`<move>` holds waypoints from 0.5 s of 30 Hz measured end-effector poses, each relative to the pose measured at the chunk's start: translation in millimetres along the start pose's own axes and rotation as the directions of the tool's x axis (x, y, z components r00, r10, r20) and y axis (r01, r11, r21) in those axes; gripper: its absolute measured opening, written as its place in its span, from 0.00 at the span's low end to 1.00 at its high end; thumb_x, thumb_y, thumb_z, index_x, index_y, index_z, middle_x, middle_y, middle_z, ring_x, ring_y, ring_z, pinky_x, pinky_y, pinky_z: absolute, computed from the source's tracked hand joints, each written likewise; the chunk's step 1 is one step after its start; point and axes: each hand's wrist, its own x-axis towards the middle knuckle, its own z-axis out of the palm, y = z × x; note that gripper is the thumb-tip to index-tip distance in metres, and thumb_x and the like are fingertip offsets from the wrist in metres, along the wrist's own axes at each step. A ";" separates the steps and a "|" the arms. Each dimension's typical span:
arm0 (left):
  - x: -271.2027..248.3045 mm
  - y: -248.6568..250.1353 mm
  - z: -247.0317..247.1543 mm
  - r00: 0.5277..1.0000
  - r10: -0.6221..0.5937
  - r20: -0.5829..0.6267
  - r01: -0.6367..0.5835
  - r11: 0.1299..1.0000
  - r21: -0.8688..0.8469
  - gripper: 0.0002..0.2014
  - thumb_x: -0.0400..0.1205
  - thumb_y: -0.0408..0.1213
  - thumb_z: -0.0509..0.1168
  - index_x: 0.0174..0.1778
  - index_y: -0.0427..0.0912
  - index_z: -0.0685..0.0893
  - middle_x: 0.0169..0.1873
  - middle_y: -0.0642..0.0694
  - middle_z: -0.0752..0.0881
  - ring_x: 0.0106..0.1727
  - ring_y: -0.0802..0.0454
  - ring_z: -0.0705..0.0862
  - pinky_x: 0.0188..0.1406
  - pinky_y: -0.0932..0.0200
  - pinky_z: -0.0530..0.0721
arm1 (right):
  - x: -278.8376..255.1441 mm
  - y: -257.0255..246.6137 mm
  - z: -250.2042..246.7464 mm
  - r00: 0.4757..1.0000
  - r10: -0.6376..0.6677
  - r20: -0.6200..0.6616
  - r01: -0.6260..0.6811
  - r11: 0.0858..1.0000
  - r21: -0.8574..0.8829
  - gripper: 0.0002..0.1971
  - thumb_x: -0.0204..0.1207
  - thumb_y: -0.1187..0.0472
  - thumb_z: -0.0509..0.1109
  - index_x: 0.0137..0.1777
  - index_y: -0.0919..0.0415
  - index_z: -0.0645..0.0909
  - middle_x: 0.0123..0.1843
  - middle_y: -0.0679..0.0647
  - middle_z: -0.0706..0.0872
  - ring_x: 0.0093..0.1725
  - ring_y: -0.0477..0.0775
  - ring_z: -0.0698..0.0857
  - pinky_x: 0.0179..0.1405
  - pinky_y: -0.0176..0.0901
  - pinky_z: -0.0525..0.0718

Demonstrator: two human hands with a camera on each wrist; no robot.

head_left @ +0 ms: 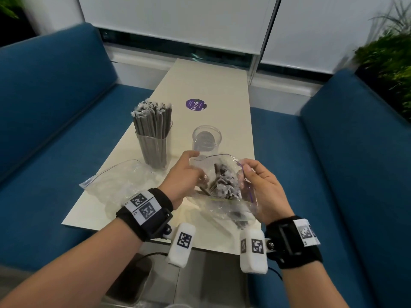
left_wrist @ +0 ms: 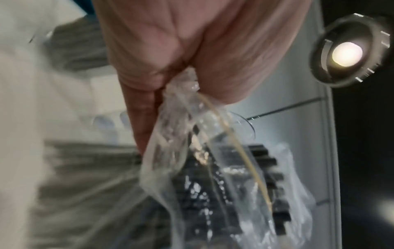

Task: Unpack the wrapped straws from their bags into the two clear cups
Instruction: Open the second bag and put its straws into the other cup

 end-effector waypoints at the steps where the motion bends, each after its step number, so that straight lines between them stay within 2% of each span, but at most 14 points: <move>1: 0.9 0.8 1.9 1.000 -0.010 0.003 0.010 0.999 -0.030 0.18 0.85 0.31 0.62 0.68 0.53 0.79 0.40 0.44 0.84 0.42 0.47 0.83 0.46 0.47 0.83 | 2.9 5.6 1.1 0.999 -0.015 -0.028 0.013 0.997 -0.073 0.11 0.91 0.60 0.64 0.52 0.53 0.87 0.41 0.57 0.86 0.37 0.54 0.83 0.40 0.47 0.86; 3: 1.5 2.1 5.6 1.000 0.009 0.027 -0.009 1.000 -0.016 0.06 0.86 0.40 0.66 0.56 0.49 0.87 0.42 0.48 0.84 0.42 0.51 0.81 0.39 0.55 0.78 | 7.6 15.3 2.2 0.988 -0.132 -0.082 0.097 0.938 -0.333 0.09 0.90 0.57 0.66 0.52 0.46 0.87 0.50 0.54 0.91 0.46 0.55 0.88 0.51 0.55 0.89; 4: 1.3 2.4 6.8 0.999 0.032 0.034 -0.032 0.999 0.005 0.07 0.85 0.44 0.67 0.47 0.47 0.88 0.41 0.49 0.85 0.41 0.51 0.81 0.36 0.57 0.76 | 8.8 17.7 2.9 0.974 -0.200 -0.107 0.127 0.872 -0.472 0.10 0.89 0.57 0.66 0.52 0.41 0.86 0.51 0.50 0.92 0.50 0.55 0.90 0.55 0.57 0.90; 6: 4.5 -0.5 6.0 0.999 0.027 -0.021 -0.027 0.999 0.019 0.18 0.85 0.52 0.67 0.34 0.44 0.86 0.33 0.50 0.84 0.34 0.52 0.78 0.30 0.59 0.75 | 10.5 19.2 3.3 0.949 -0.271 -0.163 0.142 0.826 -0.545 0.12 0.87 0.55 0.67 0.52 0.33 0.84 0.53 0.49 0.91 0.56 0.60 0.90 0.60 0.62 0.90; 7: 7.9 -1.8 4.5 0.998 -0.012 -0.065 0.011 1.000 -0.013 0.21 0.85 0.54 0.66 0.31 0.44 0.84 0.28 0.51 0.82 0.31 0.52 0.76 0.31 0.59 0.73 | 11.9 20.2 0.3 0.939 -0.296 -0.174 0.147 0.804 -0.577 0.11 0.85 0.54 0.67 0.54 0.32 0.83 0.56 0.51 0.91 0.58 0.64 0.90 0.61 0.63 0.89; 8: 11.0 -3.7 2.8 0.994 -0.063 -0.091 0.058 0.997 -0.059 0.22 0.85 0.54 0.65 0.28 0.46 0.82 0.25 0.53 0.80 0.31 0.51 0.75 0.33 0.57 0.71 | 11.5 19.7 -3.5 0.933 -0.317 -0.171 0.135 0.748 -0.649 0.11 0.84 0.55 0.68 0.57 0.35 0.84 0.59 0.55 0.90 0.59 0.67 0.89 0.60 0.61 0.88; 9: 14.1 -6.6 1.6 0.988 -0.109 -0.107 0.098 0.989 -0.107 0.23 0.85 0.54 0.64 0.26 0.47 0.80 0.23 0.54 0.78 0.32 0.50 0.73 0.33 0.55 0.69 | 10.6 19.4 -4.7 0.937 -0.274 -0.217 0.056 0.731 -0.680 0.10 0.85 0.58 0.68 0.61 0.44 0.84 0.60 0.57 0.89 0.58 0.68 0.88 0.57 0.58 0.86; 10: 16.0 -8.6 0.9 0.984 -0.142 -0.111 0.126 0.982 -0.140 0.24 0.86 0.53 0.64 0.24 0.48 0.78 0.22 0.54 0.76 0.31 0.50 0.72 0.31 0.55 0.67 | 7.8 19.7 -8.6 0.942 -0.242 -0.234 -0.019 0.656 -0.755 0.09 0.86 0.61 0.66 0.63 0.52 0.83 0.59 0.58 0.89 0.56 0.68 0.87 0.53 0.55 0.84; 11: 17.0 -10.4 0.9 0.981 -0.162 -0.103 0.146 0.978 -0.150 0.24 0.86 0.51 0.63 0.24 0.48 0.78 0.23 0.54 0.75 0.30 0.50 0.71 0.29 0.57 0.66 | 8.3 22.3 -12.8 0.938 -0.188 -0.290 -0.091 0.676 -0.732 0.09 0.87 0.62 0.65 0.62 0.56 0.83 0.55 0.57 0.89 0.54 0.67 0.87 0.51 0.54 0.83; 12: 16.7 -11.8 1.3 0.981 -0.170 -0.092 0.156 0.978 -0.135 0.22 0.87 0.50 0.63 0.26 0.47 0.79 0.24 0.52 0.75 0.29 0.50 0.70 0.26 0.59 0.65 | 7.9 25.2 -15.7 0.946 -0.142 -0.291 -0.107 0.712 -0.694 0.09 0.87 0.62 0.66 0.60 0.56 0.85 0.52 0.57 0.90 0.52 0.65 0.88 0.49 0.52 0.84; 14: 16.2 -15.0 3.4 0.986 -0.149 -0.079 0.146 0.988 -0.047 0.15 0.88 0.46 0.62 0.38 0.44 0.84 0.27 0.49 0.73 0.27 0.51 0.69 0.21 0.63 0.62 | 8.5 26.9 -13.9 0.969 -0.046 -0.244 -0.078 0.877 -0.474 0.09 0.87 0.59 0.68 0.56 0.57 0.90 0.48 0.58 0.93 0.49 0.62 0.90 0.48 0.55 0.87; 15: 16.2 -16.7 5.0 0.990 -0.122 -0.078 0.121 0.993 -0.012 0.12 0.88 0.45 0.62 0.44 0.43 0.84 0.28 0.48 0.73 0.27 0.51 0.69 0.21 0.62 0.62 | 11.4 26.9 -12.2 0.966 0.021 -0.258 -0.097 0.953 -0.288 0.11 0.88 0.57 0.68 0.56 0.60 0.91 0.46 0.61 0.92 0.46 0.61 0.90 0.45 0.55 0.89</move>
